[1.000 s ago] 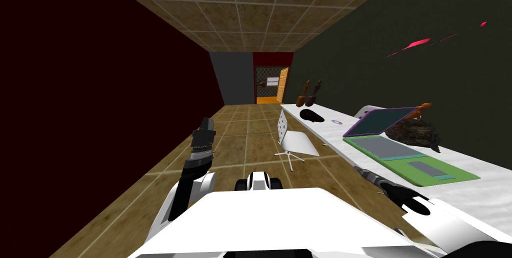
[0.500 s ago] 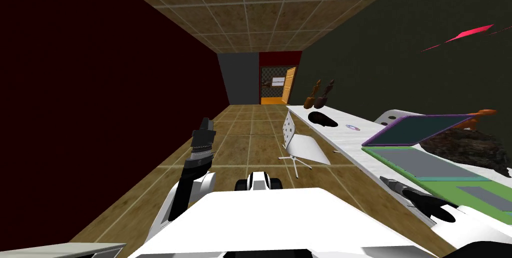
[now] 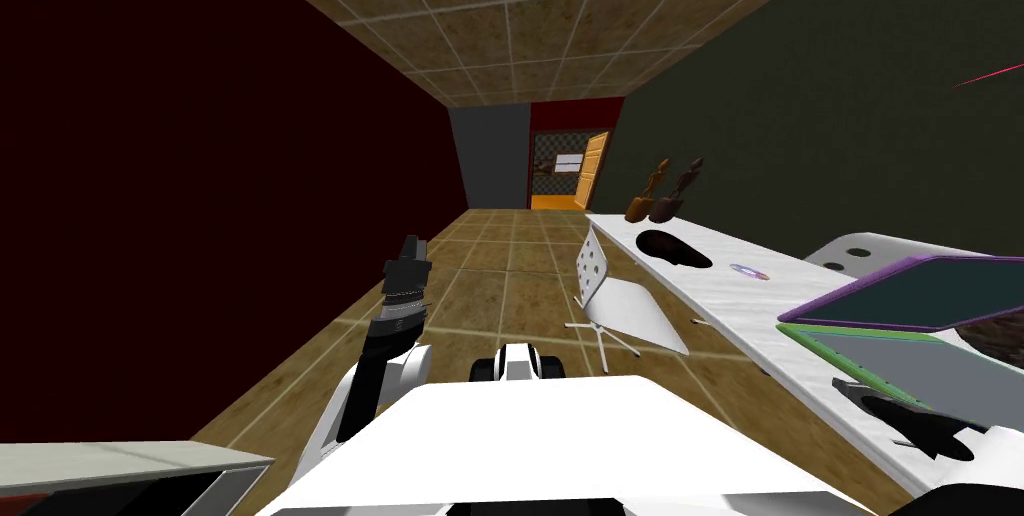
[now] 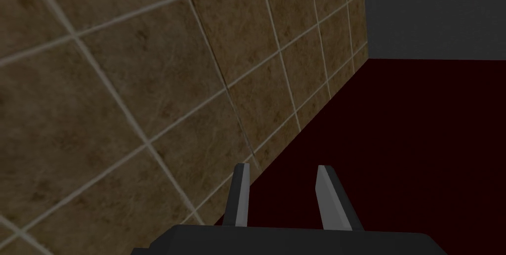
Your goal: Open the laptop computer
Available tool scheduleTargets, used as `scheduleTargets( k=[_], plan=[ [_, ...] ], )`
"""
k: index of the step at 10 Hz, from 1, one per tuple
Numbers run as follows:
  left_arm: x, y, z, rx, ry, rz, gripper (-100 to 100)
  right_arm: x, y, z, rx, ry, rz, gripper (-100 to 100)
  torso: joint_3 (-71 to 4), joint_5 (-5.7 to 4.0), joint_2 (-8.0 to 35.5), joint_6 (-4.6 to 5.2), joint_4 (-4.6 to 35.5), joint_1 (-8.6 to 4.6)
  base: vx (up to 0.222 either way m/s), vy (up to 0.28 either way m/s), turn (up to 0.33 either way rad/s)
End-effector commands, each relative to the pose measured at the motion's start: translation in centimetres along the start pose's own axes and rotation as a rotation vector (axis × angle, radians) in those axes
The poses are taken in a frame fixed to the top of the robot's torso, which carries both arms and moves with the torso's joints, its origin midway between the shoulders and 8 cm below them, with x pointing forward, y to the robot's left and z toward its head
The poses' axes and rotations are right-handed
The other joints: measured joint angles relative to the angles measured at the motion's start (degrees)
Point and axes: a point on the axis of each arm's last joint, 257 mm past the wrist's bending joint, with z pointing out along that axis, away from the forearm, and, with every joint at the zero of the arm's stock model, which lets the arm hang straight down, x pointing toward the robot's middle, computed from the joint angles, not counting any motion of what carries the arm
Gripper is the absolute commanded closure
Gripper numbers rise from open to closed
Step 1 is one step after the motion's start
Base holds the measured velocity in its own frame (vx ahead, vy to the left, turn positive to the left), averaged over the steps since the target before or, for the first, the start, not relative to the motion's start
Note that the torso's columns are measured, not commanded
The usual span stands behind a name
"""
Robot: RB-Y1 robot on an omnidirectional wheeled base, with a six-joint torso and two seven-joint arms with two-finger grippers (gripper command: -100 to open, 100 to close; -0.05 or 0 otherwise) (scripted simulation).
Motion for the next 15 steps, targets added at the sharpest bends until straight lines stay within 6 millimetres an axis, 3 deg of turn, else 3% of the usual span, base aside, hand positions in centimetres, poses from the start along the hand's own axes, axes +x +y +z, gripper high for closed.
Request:
scheduleTargets(
  k=[1, 3, 5, 7, 9, 10, 11, 12, 13, 14, 15],
  plan=[
    [0.0, 0.0, 0.0, 0.000, 0.000, 0.000, 0, -1.9, -5.5, 0.6, 0.132, -0.004, -0.041, -100, 0.0, 0.00, 0.1, 0.07, 0.0, 0.02, 0.098, -0.004, 0.189],
    [0.0, 0.0, 0.0, 0.000, 0.000, 0.000, 0, -1.7, -6.7, 0.8, 0.157, 0.000, -0.041, -100, 0.1, 0.02, 0.2, 0.09, 0.0, 0.11, 0.061, 0.003, 0.049],
    [0.0, 0.0, 0.0, 0.000, 0.000, 0.000, 0, -4.4, -12.4, 0.4, 0.300, -0.014, -0.086, -100, 0.1, 0.03, 0.2, -0.03, 0.1, 0.09, 0.082, 0.001, 0.251],
    [0.0, 0.0, 0.0, 0.000, 0.000, 0.000, 0, -4.3, -13.5, 0.4, 0.323, -0.011, -0.085, -100, 0.0, -0.01, 0.0, 0.09, 0.0, -0.02, 0.082, -0.023, 0.018],
    [0.0, 0.0, 0.0, 0.000, 0.000, 0.000, 0, -7.1, -18.5, -0.6, 0.452, -0.030, -0.117, -100, 0.1, 0.00, 0.2, -0.03, 0.1, 0.03, 0.081, -0.022, 0.214],
    [0.0, 0.0, 0.0, 0.000, 0.000, 0.000, 0, -7.1, -19.1, -0.7, 0.466, -0.028, -0.117, -100, 0.0, 0.03, 0.0, -0.02, 0.0, 0.07, 0.101, -0.028, 0.074],
    [0.0, 0.0, 0.0, 0.000, 0.000, 0.000, 0, -8.4, -21.3, -1.4, 0.524, -0.038, -0.129, -100, 0.0, 0.02, 0.1, 0.12, 0.0, 0.09, 0.099, -0.032, 0.067],
    [0.0, 0.0, 0.0, 0.000, 0.000, 0.000, 0, -8.4, -21.4, -1.4, 0.528, -0.037, -0.129, -100, 0.0, 0.02, 0.1, 0.03, 0.0, 0.06, 0.065, -0.027, 0.064],
    [0.0, 0.0, 0.0, 0.000, 0.000, 0.000, 0, -9.7, -23.4, -2.2, 0.583, -0.047, -0.138, -100, 0.1, -0.01, 0.2, 0.04, 0.0, 0.05, 0.062, -0.028, 0.105],
    [0.0, 0.0, 0.0, 0.000, 0.000, 0.000, 0, -9.7, -23.4, -2.2, 0.583, -0.047, -0.138, -100, 0.1, 0.02, 0.2, 0.03, 0.1, 0.07, 0.049, -0.019, 0.061],
    [0.0, 0.0, 0.0, 0.000, 0.000, 0.000, 0, -10.8, -25.1, -2.9, 0.631, -0.056, -0.146, -100, 0.1, 0.00, 0.2, 0.06, 0.1, 0.09, 0.056, -0.015, 0.089]
  ],
)
